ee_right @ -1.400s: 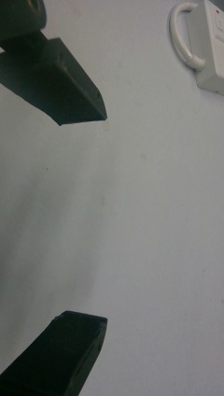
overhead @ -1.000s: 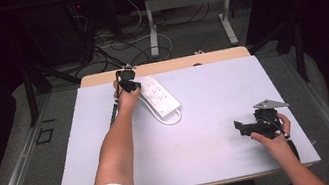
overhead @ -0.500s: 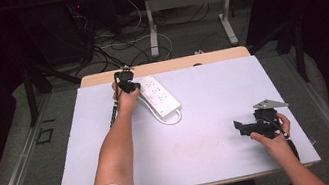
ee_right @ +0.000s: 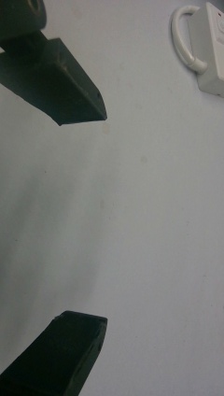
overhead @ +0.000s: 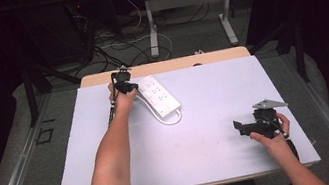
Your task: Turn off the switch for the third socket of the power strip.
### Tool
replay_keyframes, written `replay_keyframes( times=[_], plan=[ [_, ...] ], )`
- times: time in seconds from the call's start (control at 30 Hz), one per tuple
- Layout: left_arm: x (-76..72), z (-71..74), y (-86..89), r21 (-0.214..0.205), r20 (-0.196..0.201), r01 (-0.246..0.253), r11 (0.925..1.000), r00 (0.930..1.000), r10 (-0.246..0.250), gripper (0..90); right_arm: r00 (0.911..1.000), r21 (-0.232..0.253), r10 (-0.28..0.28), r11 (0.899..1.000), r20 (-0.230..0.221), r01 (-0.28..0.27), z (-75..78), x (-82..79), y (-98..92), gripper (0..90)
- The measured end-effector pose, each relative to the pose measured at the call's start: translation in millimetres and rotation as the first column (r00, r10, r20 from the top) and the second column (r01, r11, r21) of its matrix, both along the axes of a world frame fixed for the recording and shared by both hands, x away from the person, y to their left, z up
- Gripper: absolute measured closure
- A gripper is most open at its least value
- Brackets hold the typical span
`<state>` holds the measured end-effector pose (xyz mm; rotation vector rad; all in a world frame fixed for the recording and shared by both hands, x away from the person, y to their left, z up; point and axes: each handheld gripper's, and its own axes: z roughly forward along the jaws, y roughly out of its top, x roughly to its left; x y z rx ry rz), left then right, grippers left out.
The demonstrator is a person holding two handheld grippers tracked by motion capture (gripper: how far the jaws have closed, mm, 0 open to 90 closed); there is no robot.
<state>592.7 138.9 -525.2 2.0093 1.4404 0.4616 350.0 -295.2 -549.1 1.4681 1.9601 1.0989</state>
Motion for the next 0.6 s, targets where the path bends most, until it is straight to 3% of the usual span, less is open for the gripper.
replay_keyframes(
  times=[0.6],
  plan=[
    [-9.3,18.1,-1.6,0.005,0.049,0.002,1.0000,0.9988,-0.002,68.6,0.9997,0.019,0.023,1.000,0.002,-0.023,0.8,0.9,-0.6,2.3]
  ],
)
